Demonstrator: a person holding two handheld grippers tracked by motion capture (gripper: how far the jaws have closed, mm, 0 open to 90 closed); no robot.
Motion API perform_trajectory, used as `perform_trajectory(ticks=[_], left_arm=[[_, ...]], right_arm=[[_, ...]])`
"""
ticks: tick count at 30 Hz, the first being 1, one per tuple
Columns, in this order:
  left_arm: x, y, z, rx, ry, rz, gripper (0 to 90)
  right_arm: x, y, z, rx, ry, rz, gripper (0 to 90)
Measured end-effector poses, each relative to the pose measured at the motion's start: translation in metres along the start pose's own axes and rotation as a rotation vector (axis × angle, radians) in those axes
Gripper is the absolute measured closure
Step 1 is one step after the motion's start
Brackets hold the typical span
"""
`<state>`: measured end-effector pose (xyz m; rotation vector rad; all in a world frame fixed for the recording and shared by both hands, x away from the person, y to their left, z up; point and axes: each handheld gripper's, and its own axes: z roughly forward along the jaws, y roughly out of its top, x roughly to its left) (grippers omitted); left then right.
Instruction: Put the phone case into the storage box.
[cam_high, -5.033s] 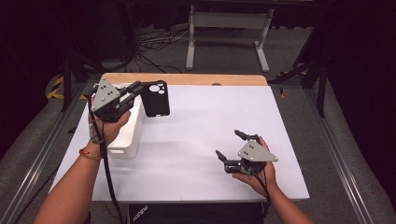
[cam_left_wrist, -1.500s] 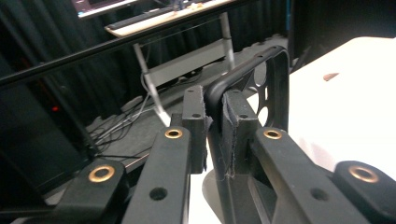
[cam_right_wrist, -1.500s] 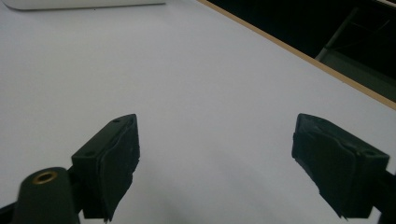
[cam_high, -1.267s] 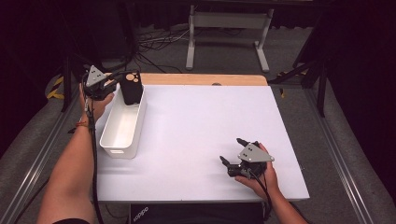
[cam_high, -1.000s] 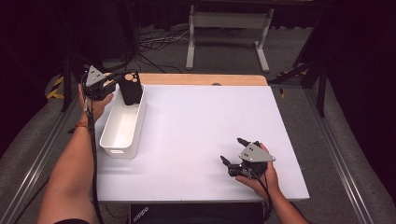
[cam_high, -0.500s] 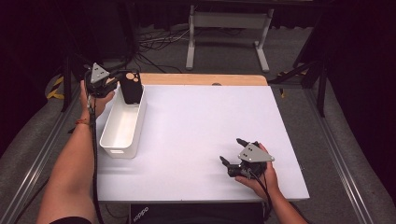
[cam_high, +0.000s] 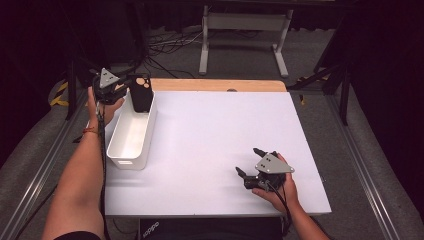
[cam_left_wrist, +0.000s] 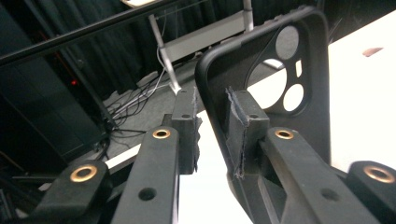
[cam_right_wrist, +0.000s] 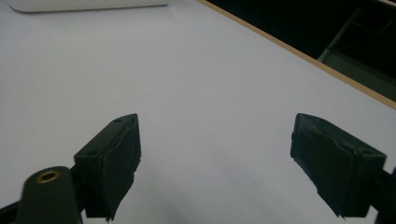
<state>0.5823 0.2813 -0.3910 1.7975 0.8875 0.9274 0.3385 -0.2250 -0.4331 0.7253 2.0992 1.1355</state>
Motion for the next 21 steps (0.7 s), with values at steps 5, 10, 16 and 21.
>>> perform_trajectory(ticks=[5, 10, 16, 21], left_arm=[[0.0004, -0.0017, 0.0010, 0.013, -0.008, -0.012, 74.9], [0.0007, -0.0038, 0.0026, 0.025, -0.018, -0.022, 76.0], [0.0001, -0.0043, 0.0035, 0.036, -0.025, -0.022, 74.6], [-0.0008, -0.0053, 0.0052, 0.048, -0.039, -0.028, 73.0]], right_arm=[[-0.0005, 0.0000, 0.0003, -0.002, 0.000, 0.000, 17.0], [0.0002, 0.0005, 0.0009, -0.001, 0.002, -0.004, 17.0], [0.0006, 0.0007, 0.0009, -0.002, 0.005, -0.003, 17.0], [0.0011, 0.0006, 0.0018, 0.004, 0.004, -0.009, 17.1]])
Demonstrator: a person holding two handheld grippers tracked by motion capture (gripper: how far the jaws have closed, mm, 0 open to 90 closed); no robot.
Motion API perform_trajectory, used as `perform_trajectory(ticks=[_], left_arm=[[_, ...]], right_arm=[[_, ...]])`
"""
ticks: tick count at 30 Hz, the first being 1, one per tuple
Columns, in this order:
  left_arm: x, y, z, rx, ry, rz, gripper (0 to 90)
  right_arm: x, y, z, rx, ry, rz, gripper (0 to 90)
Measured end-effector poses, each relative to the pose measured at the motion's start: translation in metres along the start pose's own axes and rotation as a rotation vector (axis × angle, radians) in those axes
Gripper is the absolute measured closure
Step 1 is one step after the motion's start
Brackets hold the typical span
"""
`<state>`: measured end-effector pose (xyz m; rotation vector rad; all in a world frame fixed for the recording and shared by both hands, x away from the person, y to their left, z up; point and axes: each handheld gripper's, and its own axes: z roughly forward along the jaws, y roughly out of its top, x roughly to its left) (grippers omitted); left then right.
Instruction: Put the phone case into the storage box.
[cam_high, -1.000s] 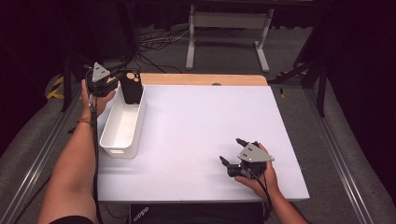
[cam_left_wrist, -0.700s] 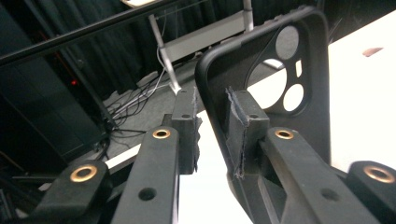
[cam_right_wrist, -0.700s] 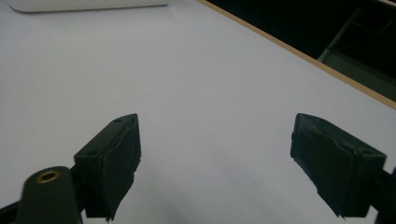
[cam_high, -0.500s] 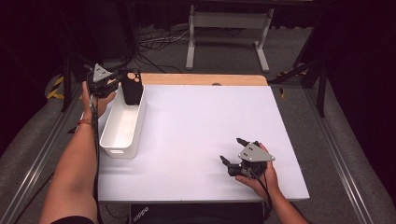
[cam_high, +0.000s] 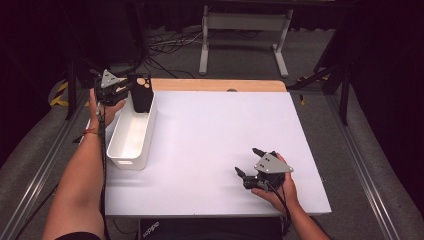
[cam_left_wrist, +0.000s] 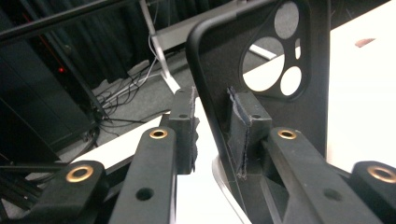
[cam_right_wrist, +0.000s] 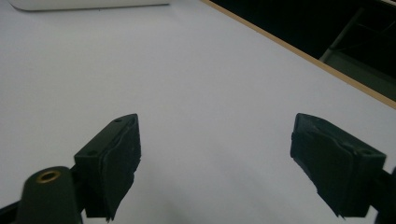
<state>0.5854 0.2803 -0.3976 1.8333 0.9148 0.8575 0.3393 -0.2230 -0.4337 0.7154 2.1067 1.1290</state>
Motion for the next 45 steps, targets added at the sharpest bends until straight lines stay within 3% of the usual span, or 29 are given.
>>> perform_trajectory(ticks=[16, 30, 45], left_arm=[[-0.001, -0.004, 0.004, 0.053, -0.022, -0.003, 66.5], [-0.004, -0.010, -0.020, -0.006, -0.007, -0.049, 61.3], [-0.019, -0.006, -0.050, -0.043, -0.004, -0.026, 54.6]], right_arm=[[0.000, 0.000, 0.002, 0.006, 0.011, -0.003, 17.1], [0.002, 0.001, 0.003, -0.003, 0.025, -0.017, 17.1], [-0.003, 0.002, -0.001, -0.042, 0.031, -0.008, 17.0]])
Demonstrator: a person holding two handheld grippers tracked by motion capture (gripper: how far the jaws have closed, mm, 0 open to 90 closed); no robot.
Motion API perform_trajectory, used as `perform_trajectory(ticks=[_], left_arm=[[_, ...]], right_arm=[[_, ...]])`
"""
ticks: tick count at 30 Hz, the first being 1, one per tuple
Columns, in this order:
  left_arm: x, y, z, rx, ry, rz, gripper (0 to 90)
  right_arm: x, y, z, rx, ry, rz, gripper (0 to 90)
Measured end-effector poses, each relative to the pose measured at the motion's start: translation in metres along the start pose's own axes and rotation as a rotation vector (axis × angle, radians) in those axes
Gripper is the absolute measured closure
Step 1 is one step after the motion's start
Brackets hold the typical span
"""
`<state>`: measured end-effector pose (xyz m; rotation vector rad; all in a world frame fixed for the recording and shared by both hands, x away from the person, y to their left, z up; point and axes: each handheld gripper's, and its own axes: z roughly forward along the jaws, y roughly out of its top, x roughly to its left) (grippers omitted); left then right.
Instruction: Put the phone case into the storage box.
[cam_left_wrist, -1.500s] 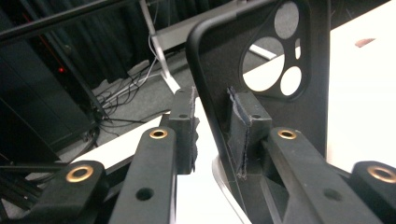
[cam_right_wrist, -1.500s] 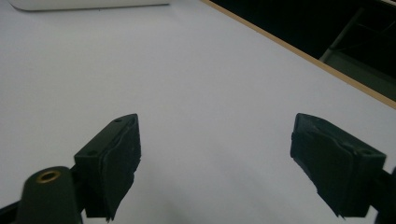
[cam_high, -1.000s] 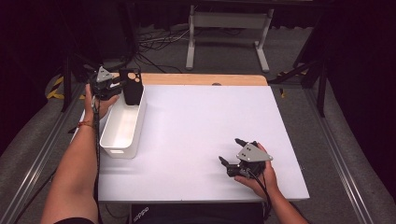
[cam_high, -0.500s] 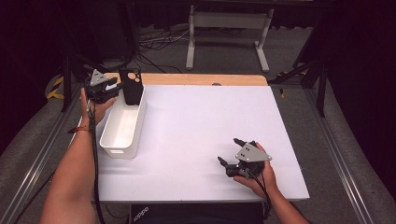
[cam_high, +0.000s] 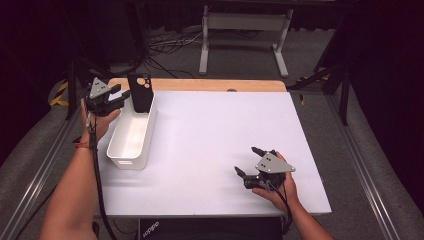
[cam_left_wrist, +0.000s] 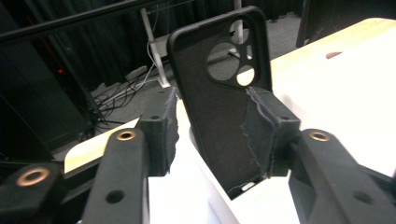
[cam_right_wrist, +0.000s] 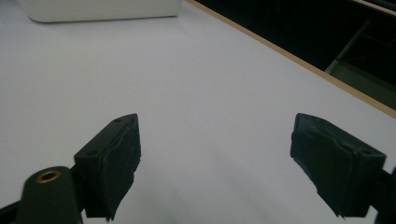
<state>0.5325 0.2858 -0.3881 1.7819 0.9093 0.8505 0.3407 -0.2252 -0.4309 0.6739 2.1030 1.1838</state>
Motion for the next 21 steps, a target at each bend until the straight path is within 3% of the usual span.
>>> perform_trajectory(ticks=[13, 21], left_arm=[[-0.010, 0.003, -0.017, -0.042, -0.004, -0.002, 51.1], [-0.020, 0.003, -0.026, -0.048, -0.004, -0.003, 42.0]], right_arm=[[-0.001, 0.000, -0.005, -0.014, -0.007, 0.011, 17.1], [-0.002, 0.001, -0.006, -0.024, -0.009, 0.012, 17.1]])
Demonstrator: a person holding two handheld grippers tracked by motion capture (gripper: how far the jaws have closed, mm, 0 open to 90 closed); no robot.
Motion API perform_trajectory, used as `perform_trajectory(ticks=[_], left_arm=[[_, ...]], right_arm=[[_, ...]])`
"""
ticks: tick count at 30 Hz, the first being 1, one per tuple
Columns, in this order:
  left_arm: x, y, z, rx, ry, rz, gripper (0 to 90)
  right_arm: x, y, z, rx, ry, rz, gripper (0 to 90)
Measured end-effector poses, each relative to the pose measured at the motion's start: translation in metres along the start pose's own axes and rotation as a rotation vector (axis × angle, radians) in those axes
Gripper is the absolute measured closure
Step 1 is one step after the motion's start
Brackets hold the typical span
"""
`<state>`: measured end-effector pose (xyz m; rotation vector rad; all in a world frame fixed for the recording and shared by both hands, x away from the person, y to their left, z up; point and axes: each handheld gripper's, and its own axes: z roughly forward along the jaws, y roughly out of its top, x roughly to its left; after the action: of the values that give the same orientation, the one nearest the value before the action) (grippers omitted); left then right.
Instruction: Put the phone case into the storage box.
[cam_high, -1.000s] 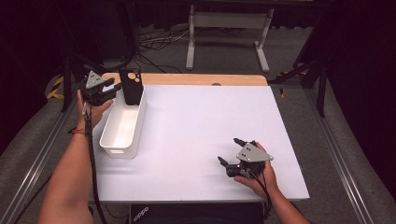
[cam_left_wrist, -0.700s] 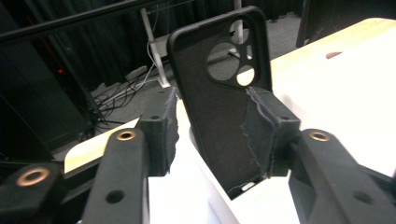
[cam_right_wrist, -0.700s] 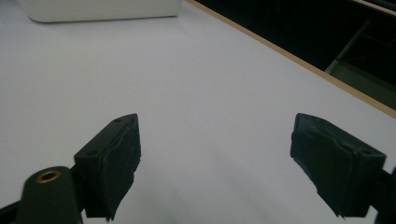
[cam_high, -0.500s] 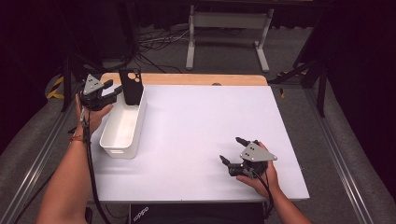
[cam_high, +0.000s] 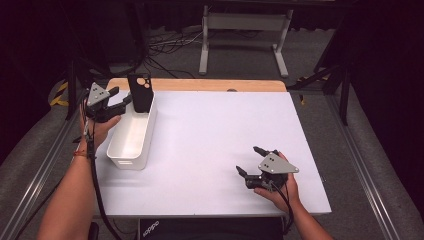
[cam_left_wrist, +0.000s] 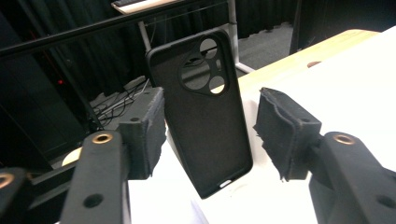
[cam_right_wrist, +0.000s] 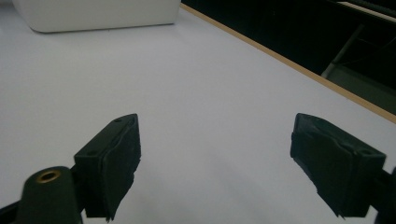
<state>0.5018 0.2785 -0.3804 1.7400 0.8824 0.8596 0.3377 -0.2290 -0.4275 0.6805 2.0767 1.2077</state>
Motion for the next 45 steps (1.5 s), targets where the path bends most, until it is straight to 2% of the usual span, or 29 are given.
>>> perform_trajectory(ticks=[3, 9, 11, 18, 30, 33, 36, 38, 45], left_arm=[[-0.001, 0.000, -0.004, 0.007, 0.001, -0.005, 39.8], [-0.006, -0.002, -0.015, -0.009, -0.001, -0.012, 36.7], [-0.008, -0.003, -0.018, 0.000, -0.007, 0.001, 33.4], [-0.013, -0.003, -0.027, -0.034, -0.022, -0.034, 21.9], [-0.024, -0.004, -0.030, -0.032, -0.064, -0.026, 7.2], [-0.025, -0.004, -0.030, -0.027, -0.084, -0.036, 5.5], [-0.027, -0.003, -0.031, -0.023, -0.083, -0.027, 4.3], [-0.027, -0.003, -0.032, -0.038, -0.096, -0.036, 3.6], [-0.034, -0.003, -0.037, -0.045, -0.108, -0.003, 3.3]], right_arm=[[0.000, 0.000, 0.000, -0.003, 0.002, 0.000, 17.1], [0.000, 0.000, -0.003, -0.009, -0.010, -0.006, 17.4], [-0.001, -0.001, -0.004, -0.008, -0.019, -0.007, 17.4], [-0.001, 0.000, -0.005, -0.010, -0.026, -0.008, 17.4], [-0.001, 0.000, -0.005, -0.008, -0.027, 0.002, 17.4], [-0.001, 0.000, -0.005, -0.007, -0.025, 0.001, 17.3], [0.000, 0.000, -0.004, -0.005, -0.022, -0.001, 17.3], [0.000, 0.000, -0.004, -0.006, -0.020, -0.005, 17.3], [0.001, 0.000, -0.003, -0.002, -0.018, -0.008, 17.2]])
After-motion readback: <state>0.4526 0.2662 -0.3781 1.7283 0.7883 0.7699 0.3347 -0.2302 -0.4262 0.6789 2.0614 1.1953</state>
